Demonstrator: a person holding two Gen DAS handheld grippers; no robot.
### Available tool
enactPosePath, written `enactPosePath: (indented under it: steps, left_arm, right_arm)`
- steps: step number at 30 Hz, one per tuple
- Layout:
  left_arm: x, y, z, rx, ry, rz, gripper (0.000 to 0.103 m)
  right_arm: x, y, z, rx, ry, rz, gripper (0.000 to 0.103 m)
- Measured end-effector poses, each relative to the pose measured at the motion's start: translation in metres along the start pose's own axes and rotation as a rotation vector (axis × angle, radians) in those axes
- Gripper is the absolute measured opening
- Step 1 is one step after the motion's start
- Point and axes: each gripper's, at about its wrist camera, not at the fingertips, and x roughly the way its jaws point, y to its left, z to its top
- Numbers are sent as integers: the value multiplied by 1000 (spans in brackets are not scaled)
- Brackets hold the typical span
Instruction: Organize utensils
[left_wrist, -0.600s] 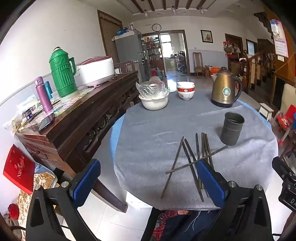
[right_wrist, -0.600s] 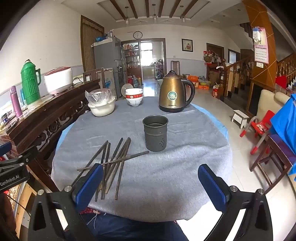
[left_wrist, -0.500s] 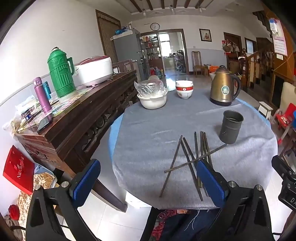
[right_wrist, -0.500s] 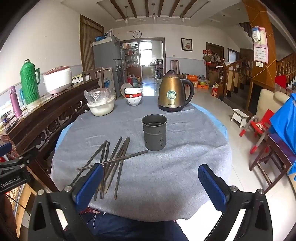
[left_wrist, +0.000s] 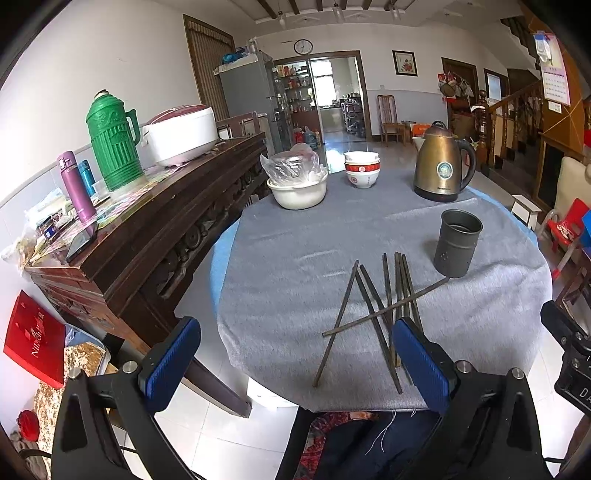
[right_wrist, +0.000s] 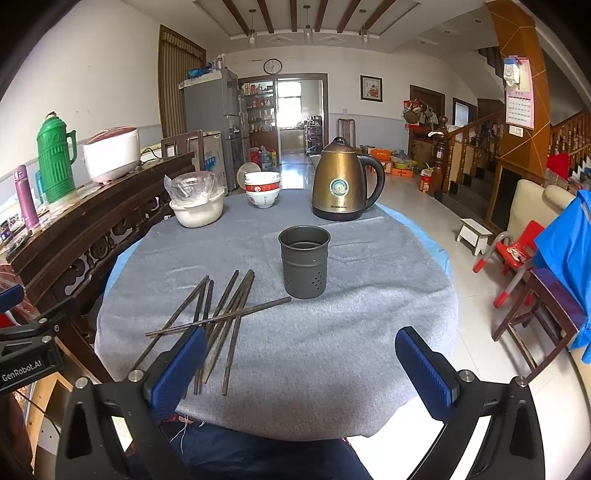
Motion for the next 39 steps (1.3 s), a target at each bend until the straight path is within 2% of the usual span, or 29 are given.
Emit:
enactPosePath:
  steps: [17, 27, 31, 39]
  left_arm:
    - [3, -5, -2, 14, 11, -11, 103]
    - [4, -5, -3, 13, 8, 8, 103]
    - [4, 0, -3, 3, 2, 22, 103]
    - [11, 5, -8, -6, 24, 24, 103]
  right_arm:
    - [1, -1, 1, -35, 26, -52, 103]
    - [2, -9, 1, 53, 16, 12, 103]
    - [4, -8, 2, 77, 50, 28, 103]
    - [9, 0, -1, 41, 55, 26, 103]
